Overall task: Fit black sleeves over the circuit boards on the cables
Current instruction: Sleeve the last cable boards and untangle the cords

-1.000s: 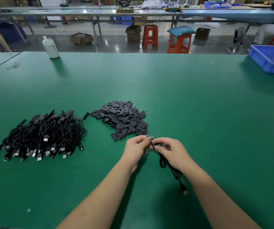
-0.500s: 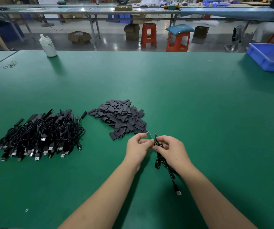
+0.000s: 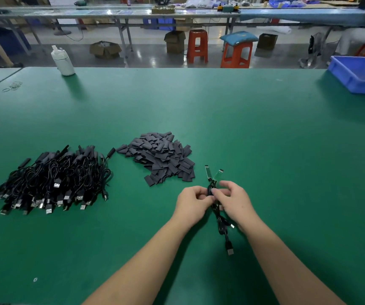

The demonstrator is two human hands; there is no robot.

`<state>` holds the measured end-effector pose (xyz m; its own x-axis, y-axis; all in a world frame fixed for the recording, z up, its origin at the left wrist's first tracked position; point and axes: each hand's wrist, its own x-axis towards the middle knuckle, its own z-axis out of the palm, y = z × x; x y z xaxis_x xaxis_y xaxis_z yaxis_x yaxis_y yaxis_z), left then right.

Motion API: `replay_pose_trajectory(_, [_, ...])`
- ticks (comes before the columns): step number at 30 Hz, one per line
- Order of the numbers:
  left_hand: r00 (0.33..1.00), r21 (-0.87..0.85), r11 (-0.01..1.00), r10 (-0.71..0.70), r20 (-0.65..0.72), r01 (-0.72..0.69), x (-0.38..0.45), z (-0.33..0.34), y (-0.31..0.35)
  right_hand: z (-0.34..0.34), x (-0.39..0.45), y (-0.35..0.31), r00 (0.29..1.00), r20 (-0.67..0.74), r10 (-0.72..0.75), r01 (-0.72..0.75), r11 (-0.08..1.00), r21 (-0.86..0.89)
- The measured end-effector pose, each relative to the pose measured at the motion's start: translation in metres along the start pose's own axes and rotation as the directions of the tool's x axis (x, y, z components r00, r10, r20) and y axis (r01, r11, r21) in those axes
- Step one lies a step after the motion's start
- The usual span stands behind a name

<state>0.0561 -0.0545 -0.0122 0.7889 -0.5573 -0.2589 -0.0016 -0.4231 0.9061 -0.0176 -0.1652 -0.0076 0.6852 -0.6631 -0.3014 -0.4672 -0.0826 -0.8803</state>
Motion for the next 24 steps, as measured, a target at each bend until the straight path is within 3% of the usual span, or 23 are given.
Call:
replay_pose_trajectory(4, [0.978,0.292,0.949,0.161,-0.13,-0.117,0.0,-0.005,-0.001,-0.002,0.0,0.003,0.998,0.028,0.057,-0.06,0.993,0.106])
replay_pose_trajectory(7, [0.974,0.311,0.934,0.21,-0.089,-0.173,0.0,-0.006,-0.003,-0.001,0.0,0.001,0.996,0.044,0.077,-0.085,0.972,0.218])
replay_pose_trajectory(9, [0.985,0.187,0.975,0.14,-0.101,-0.119,0.0,-0.005,-0.006,0.002,-0.002,0.003,0.993,0.059,0.104,-0.115,0.97,0.216])
replay_pose_trajectory(11, [0.998,-0.11,0.994,0.0,-0.057,-0.006,0.0,-0.005,-0.005,0.006,-0.004,0.006,0.991,0.084,0.108,-0.126,0.96,0.252])
replay_pose_trajectory(13, [0.991,-0.421,0.897,-0.107,0.086,0.133,-0.002,-0.004,-0.002,0.009,-0.006,0.007,0.989,0.119,0.091,-0.122,0.949,0.29])
replay_pose_trajectory(16, [0.979,-0.544,0.816,-0.127,0.161,0.195,-0.002,-0.006,0.001,0.011,-0.007,0.005,0.987,0.15,0.066,-0.111,0.942,0.316])
replay_pose_trajectory(19, [0.995,-0.326,0.941,-0.077,0.056,0.091,0.004,-0.014,0.003,0.01,-0.007,0.002,0.997,0.059,0.051,-0.067,0.948,0.312])
replay_pose_trajectory(21, [0.996,0.074,0.996,0.061,-0.069,-0.056,0.009,-0.021,0.001,0.007,-0.007,0.001,0.998,-0.042,0.041,-0.029,0.966,0.257])
replay_pose_trajectory(23, [0.966,0.445,0.874,0.251,-0.069,-0.195,0.008,-0.026,-0.002,0.004,-0.007,0.0,0.997,-0.079,0.005,0.012,0.978,0.207])
replay_pose_trajectory(24, [0.952,0.539,0.81,0.303,-0.047,-0.231,0.008,-0.026,-0.004,0.003,-0.008,-0.001,0.998,-0.063,-0.022,0.034,0.981,0.191])
